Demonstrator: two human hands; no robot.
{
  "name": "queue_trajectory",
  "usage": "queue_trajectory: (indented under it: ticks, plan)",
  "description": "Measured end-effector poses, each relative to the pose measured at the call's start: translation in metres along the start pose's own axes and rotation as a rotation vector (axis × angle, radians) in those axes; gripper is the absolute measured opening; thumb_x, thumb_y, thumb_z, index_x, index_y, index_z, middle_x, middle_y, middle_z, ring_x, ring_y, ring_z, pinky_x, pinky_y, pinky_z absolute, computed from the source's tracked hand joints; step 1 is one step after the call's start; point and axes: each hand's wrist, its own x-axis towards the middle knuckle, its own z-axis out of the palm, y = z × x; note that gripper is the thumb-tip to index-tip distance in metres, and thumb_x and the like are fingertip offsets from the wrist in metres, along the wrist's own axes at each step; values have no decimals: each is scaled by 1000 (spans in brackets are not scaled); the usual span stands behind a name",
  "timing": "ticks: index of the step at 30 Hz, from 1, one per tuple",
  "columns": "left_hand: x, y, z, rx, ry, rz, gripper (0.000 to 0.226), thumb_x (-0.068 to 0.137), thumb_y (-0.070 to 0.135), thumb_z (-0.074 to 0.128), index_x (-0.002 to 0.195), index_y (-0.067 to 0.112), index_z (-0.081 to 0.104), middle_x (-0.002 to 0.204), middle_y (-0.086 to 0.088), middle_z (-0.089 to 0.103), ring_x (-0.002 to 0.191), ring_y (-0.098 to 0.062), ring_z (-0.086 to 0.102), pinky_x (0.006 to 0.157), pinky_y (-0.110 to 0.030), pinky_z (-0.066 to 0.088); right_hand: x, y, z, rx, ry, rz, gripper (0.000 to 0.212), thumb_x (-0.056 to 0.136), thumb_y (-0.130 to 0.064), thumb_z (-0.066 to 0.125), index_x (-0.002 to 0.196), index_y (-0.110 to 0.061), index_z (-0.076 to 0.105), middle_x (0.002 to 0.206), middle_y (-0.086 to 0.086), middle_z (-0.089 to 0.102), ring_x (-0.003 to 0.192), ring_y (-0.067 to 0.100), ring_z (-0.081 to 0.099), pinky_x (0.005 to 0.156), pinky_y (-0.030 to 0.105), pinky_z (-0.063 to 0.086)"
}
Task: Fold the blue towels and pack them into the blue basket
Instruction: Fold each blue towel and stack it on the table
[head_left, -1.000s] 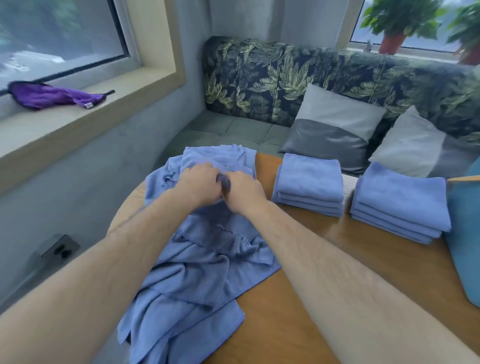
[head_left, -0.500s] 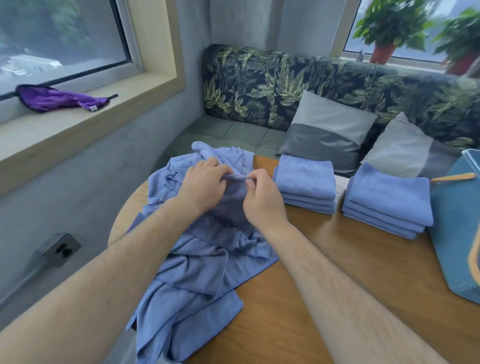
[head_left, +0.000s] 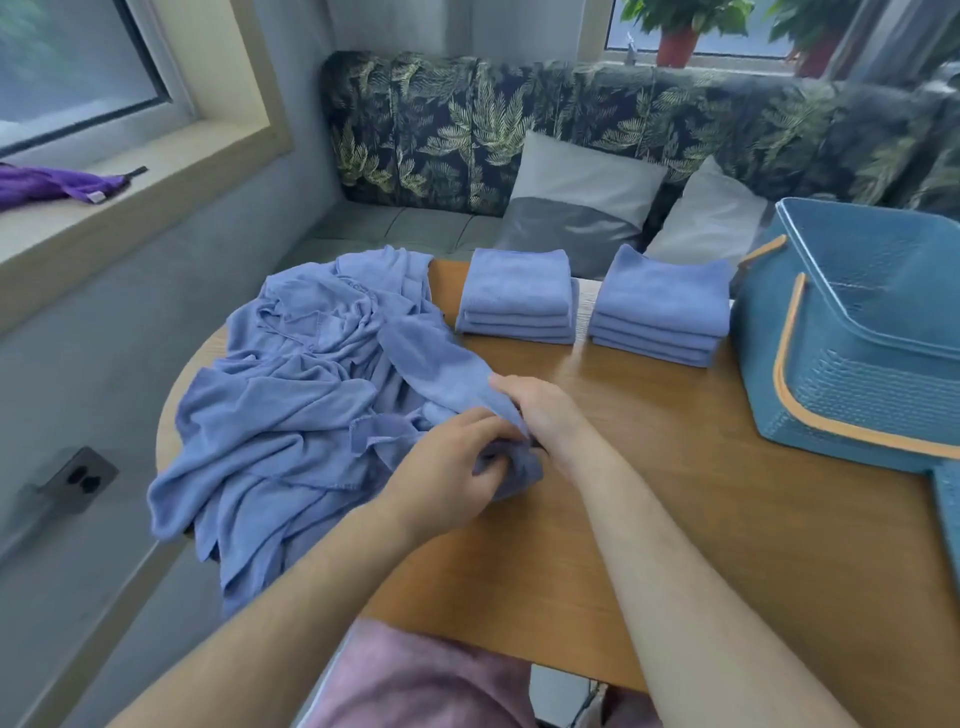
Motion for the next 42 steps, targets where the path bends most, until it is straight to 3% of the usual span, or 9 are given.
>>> queue_trajectory:
  ticks: [3, 6, 11, 17, 21, 27, 33, 37, 42]
  plan:
    - [-11, 3, 3, -76, 114, -112, 29, 85, 9, 52, 104, 20, 70, 102, 13, 69, 100, -4, 62, 92, -27, 48, -7, 24, -1, -171, 74, -51, 27, 92, -15, 65, 75, 6, 61, 66, 2, 50, 63, 13, 44, 61, 27, 37]
    - [-5, -10, 7, 95, 209, -235, 18, 91, 16, 58, 106, 19, 67, 102, 10, 67, 100, -11, 61, 88, -33, 49, -23, 35, -9, -153, 257, -48, 18, 91, -18, 63, 82, -2, 62, 71, -2, 55, 64, 12, 48, 60, 27, 41]
    - [11, 1, 42, 287, 18, -98, 19, 90, 25, 51, 95, 18, 68, 97, 4, 65, 90, -22, 60, 70, -45, 51, -70, 50, -41, -95, 447, -108, 16, 88, -20, 60, 73, -16, 54, 76, -4, 53, 65, 12, 46, 59, 23, 37]
    - [8, 27, 94, 254, -101, 80, 30, 92, 33, 42, 94, 22, 70, 95, 7, 66, 91, -22, 58, 66, -47, 48, -126, 85, -82, -69, 597, -96, 10, 91, -15, 62, 89, -14, 53, 74, -7, 56, 58, -2, 48, 58, 15, 38]
    - [-11, 33, 112, 298, -31, 89, 30, 94, 39, 46, 102, 27, 73, 105, 10, 67, 97, -23, 57, 72, -43, 47, -153, 105, -89, -82, 603, -82, 15, 90, -18, 69, 88, -17, 54, 76, -10, 58, 61, -4, 49, 61, 13, 39]
    - [-20, 44, 102, 229, -27, 8, 26, 92, 25, 45, 77, 14, 63, 87, -2, 62, 83, -27, 56, 68, -45, 46, -178, 104, -89, 146, 584, -67, 21, 97, -12, 54, 96, -12, 75, 95, -5, 75, 85, 0, 64, 74, 15, 46]
    - [-25, 50, 95, 241, -88, -133, 16, 87, 11, 51, 72, 13, 47, 90, -12, 49, 79, -30, 51, 71, -45, 47, -187, 107, -81, -24, 428, -77, 9, 93, -14, 67, 90, -15, 75, 80, -1, 70, 70, 5, 58, 68, 20, 46]
    - [-22, 50, 95, 255, -68, -107, 27, 83, 11, 50, 63, 24, 39, 80, -2, 48, 69, -27, 53, 57, -40, 45, -187, 106, -83, 29, 422, -83, 9, 96, -18, 65, 93, -12, 70, 80, -1, 67, 72, 9, 57, 70, 25, 45]
    - [-27, 47, 90, 212, -36, -67, 23, 89, 22, 54, 66, 22, 49, 76, 9, 49, 70, -18, 51, 59, -41, 46, -183, 104, -85, 128, 446, -110, 9, 101, -16, 60, 99, -9, 65, 85, 0, 69, 76, 12, 59, 71, 26, 47]
